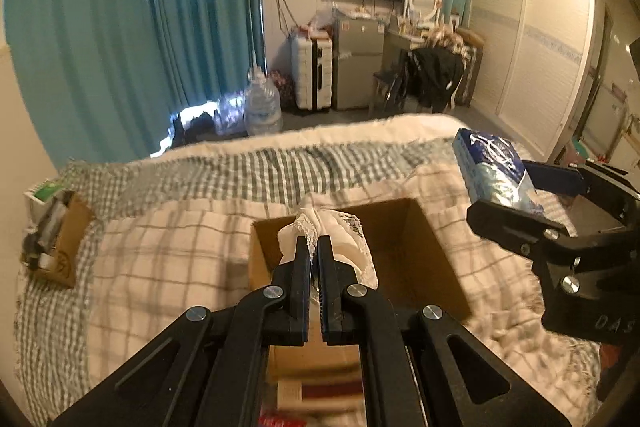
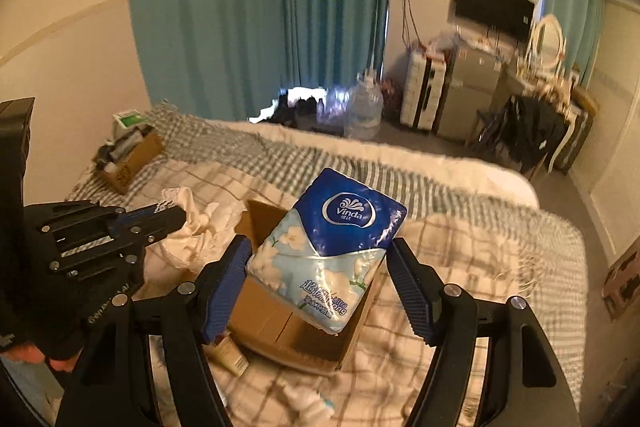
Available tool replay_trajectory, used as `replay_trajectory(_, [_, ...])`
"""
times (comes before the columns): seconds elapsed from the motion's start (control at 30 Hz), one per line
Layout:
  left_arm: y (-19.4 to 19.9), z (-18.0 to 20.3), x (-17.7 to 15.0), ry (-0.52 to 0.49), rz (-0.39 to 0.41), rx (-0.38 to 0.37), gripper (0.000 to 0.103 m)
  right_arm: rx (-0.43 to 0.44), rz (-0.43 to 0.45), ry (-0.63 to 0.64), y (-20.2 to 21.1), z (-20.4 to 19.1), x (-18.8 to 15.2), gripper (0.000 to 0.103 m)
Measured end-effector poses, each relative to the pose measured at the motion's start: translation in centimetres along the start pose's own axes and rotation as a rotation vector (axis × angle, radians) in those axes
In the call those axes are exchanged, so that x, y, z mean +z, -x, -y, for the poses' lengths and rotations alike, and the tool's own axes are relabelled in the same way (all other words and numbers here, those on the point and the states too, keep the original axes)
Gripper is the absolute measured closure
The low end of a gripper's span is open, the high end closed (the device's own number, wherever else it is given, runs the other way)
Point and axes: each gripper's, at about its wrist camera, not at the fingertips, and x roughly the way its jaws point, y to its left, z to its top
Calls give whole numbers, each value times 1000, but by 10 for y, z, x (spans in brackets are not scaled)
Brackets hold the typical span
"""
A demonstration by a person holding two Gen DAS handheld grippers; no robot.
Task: Organize objects
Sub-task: 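Carry both items over the cardboard box and open both tools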
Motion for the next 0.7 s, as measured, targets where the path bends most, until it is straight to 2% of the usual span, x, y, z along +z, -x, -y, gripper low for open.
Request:
replay_trajectory(0.13, [-47, -4, -10, 0, -47, 2, 100, 13, -73, -20, -57, 14, -8, 34])
replay_trajectory(0.3, [-65, -5, -18, -9, -67, -16, 96, 20, -96, -37, -91, 21, -25, 33])
replay_trajectory(0.33, [-65, -5, -20, -18, -73, -8, 90, 19, -92, -45, -90, 23, -25, 32])
replay_trajectory(0.37, [-64, -4, -21, -24, -80, 3, 85, 12, -80, -46, -87, 24, -25, 27])
replay_trajectory(0.4, [-63, -5, -21, -28, -87, 14, 65, 5, -70, -40, -82, 24, -25, 15])
replay_trajectory(0.43, [-58, -6, -22, -27, -91, 26, 33, -9, -48, -34, -72, 24, -24, 11])
replay_trajectory(0.47, [-52, -5, -22, -24, -86, 33, 22, -24, -26, -33, -60, 24, -22, 8])
replay_trajectory(0.5, [-40, -6, -24, -17, -53, 42, 14, -30, -13, -35, -49, 26, -21, 8])
replay_trajectory(0.53, [-26, -7, -27, -15, -16, 46, 14, -35, 3, -41, -33, 27, -19, 8])
replay_trajectory(0.7, [30, -7, -33, -40, 7, 75, 11, -66, 57, -45, 36, 25, -17, 7])
